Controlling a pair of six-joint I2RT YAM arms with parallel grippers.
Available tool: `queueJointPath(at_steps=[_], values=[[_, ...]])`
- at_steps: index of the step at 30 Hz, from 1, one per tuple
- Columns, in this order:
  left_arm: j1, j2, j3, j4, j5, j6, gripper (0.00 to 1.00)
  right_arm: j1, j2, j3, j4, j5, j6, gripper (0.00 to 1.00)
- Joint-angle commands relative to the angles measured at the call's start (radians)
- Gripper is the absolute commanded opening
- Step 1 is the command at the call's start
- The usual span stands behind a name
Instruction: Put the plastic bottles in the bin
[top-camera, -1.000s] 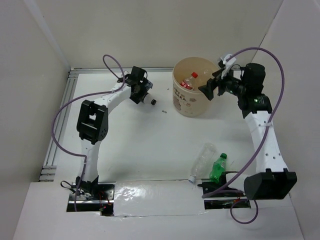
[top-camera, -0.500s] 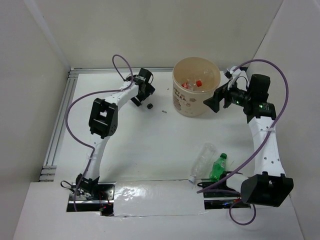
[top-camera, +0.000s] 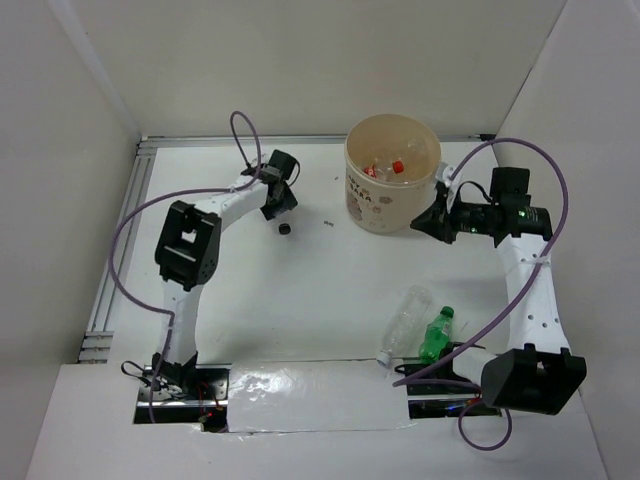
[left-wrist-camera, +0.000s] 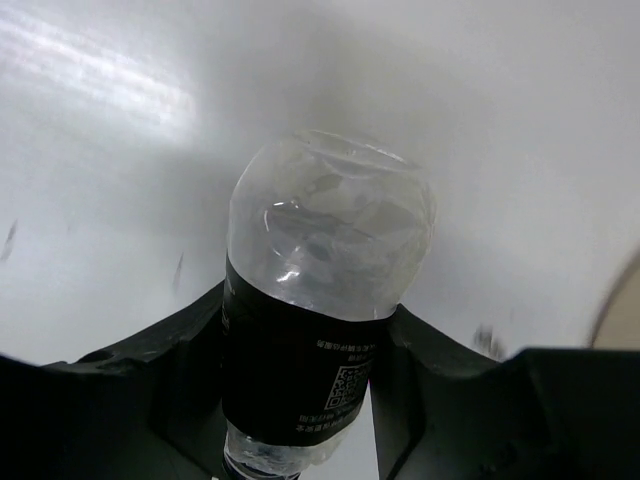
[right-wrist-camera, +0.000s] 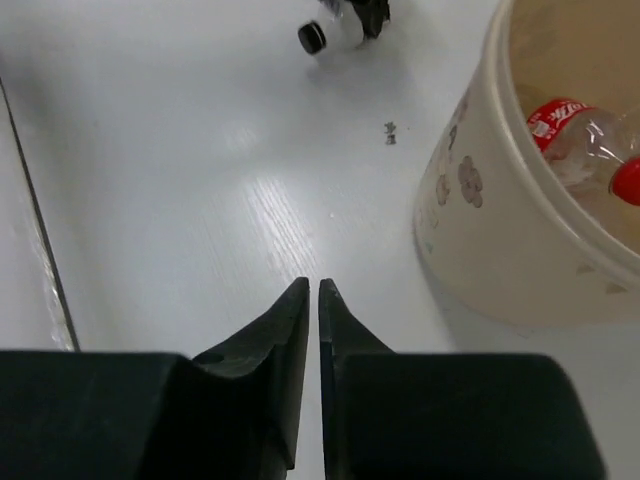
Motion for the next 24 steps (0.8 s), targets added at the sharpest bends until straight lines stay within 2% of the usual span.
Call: queueJointPath(at_steps=[1,2,3,4,6,10,13,18,21,22,23,24], values=[[-0.075,-0.324,-0.169,0.220,0.016,0.282,0.00,0.005,-0.041,-0.048,-0.243,0.014,-0.378,0.15],[-0.113,-0.393,-0.219,0.362,0.058,0.337,0.00,0.005,-0.059,-0.065,-0.287,0.057,-0.441,0.25],[-0.133,-0.461,-0.268,0.451,0.085,0.397,0.00,0.005,-0.068,-0.082,-0.310,0.078,-0.572,0.38],[-0.148,-0.519,-0.308,0.526,0.122,0.472,0.00,0.014,-0.068,-0.120,-0.321,0.101,-0.625,0.51],[-0.190,-0.633,-0.368,0.703,0.223,0.526,0.00,0.023,-0.090,-0.153,-0.361,0.158,-0.781,0.74],[-0.266,-0.613,-0.269,0.814,0.283,0.583,0.00,0.036,-0.099,-0.219,-0.375,0.194,-0.928,0.78],[-0.320,-0.509,-0.165,0.881,0.283,0.608,0.00,0.057,-0.099,-0.242,-0.364,0.206,-0.928,0.78],[-0.372,-0.259,0.171,0.784,0.204,0.641,0.07,0.066,-0.125,-0.262,-0.373,0.244,-0.928,0.80],[-0.394,-0.127,0.312,0.745,0.133,0.651,0.31,0.066,-0.171,-0.273,-0.373,0.266,-0.928,0.86],[-0.394,-0.104,0.342,0.725,0.115,0.651,0.56,0.066,-0.202,-0.285,-0.373,0.288,-0.928,0.88],[-0.394,-0.084,0.368,0.716,0.103,0.640,0.69,0.079,-0.220,-0.285,-0.382,0.304,-0.951,0.88],[-0.394,-0.046,0.438,0.707,0.102,0.631,0.91,0.111,-0.258,-0.321,-0.382,0.340,-0.994,0.89]])
